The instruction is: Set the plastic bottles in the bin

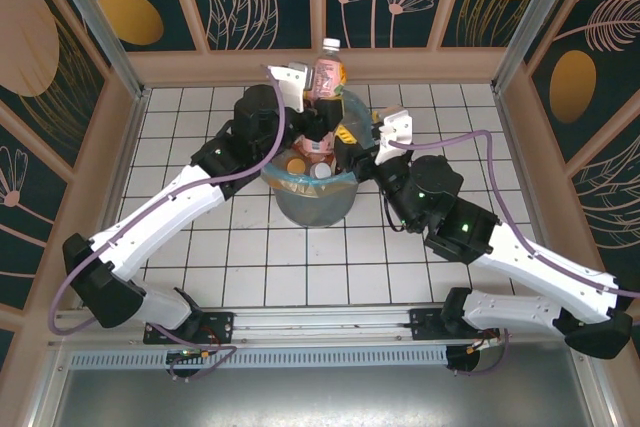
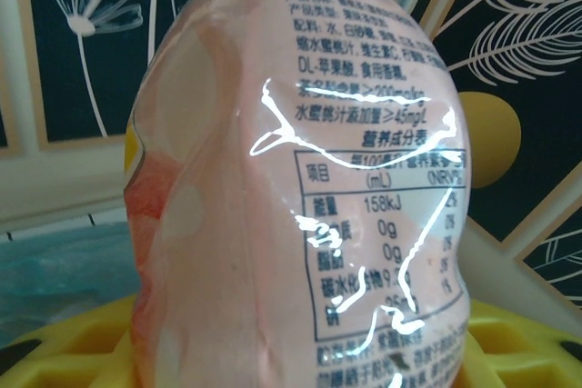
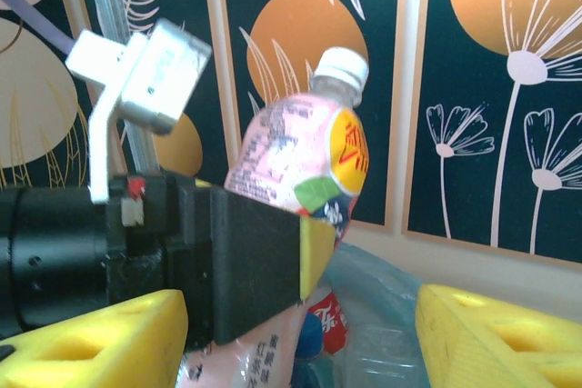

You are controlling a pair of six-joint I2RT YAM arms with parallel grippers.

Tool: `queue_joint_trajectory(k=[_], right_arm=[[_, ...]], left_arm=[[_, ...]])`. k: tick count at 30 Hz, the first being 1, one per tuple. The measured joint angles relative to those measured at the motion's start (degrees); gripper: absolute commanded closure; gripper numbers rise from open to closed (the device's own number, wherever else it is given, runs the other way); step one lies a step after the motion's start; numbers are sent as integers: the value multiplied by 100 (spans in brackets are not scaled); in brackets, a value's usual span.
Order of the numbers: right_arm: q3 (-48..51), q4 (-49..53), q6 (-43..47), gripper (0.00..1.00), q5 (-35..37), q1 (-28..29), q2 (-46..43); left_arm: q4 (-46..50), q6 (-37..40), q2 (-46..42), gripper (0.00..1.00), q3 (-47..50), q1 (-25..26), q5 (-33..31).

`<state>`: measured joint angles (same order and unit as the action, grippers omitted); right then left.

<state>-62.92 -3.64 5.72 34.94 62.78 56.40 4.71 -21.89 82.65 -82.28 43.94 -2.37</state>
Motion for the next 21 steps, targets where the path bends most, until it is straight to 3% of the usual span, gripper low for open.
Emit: queue_joint_trajectory(k=[4, 9, 12, 16, 21], right_arm=[[33, -59, 0, 32, 20, 0, -46], [116, -59, 0, 31, 17, -35, -52], [68, 52, -50, 30, 15, -164, 17], [-566, 743, -498, 31, -251, -728, 540], [-1019, 1451, -1182, 31, -1099, -1650, 1060]], left_arm=[[-120, -321, 55, 41, 348, 0, -48], [-505, -590, -33, 23, 691, 22, -136], [-509, -654, -83, 19, 726, 22, -245], [-498, -695, -170, 18, 798, 22, -372], [-494, -695, -496, 18, 957, 22, -546]])
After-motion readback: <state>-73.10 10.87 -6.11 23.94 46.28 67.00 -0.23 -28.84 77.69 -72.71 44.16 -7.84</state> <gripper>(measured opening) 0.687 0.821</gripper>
